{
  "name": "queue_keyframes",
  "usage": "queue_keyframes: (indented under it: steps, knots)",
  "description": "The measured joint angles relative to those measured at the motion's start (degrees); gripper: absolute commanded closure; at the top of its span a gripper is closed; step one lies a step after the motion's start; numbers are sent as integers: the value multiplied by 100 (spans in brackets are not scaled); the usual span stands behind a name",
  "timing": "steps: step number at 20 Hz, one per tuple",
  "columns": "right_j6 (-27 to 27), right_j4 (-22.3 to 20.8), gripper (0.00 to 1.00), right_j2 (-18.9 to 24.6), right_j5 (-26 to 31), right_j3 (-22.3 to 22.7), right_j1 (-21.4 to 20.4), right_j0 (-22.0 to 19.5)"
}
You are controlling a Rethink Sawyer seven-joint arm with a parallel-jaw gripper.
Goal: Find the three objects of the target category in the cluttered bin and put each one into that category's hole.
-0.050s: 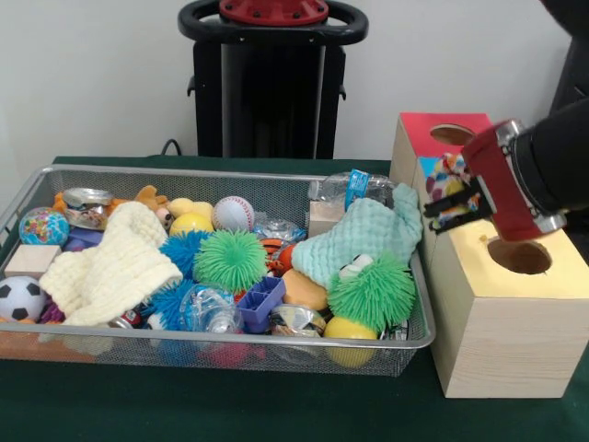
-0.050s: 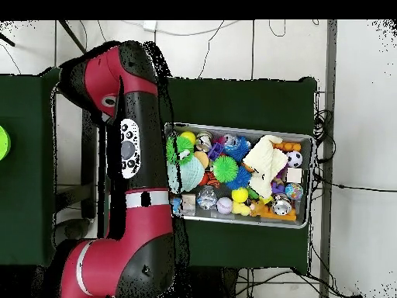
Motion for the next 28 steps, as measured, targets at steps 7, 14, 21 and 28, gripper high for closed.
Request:
queue_keyframes:
  steps: [7, 14, 21, 28]
  knots:
    - [0, 11, 100, -417, 643, -456, -228, -332]
    - [0, 369, 100, -723, 689, -953, -194, -457]
    - [0, 845, 100, -876, 687, -1157, 9, -372]
    - [0, 1224, 100, -956, 687, -1165, 208, -194]
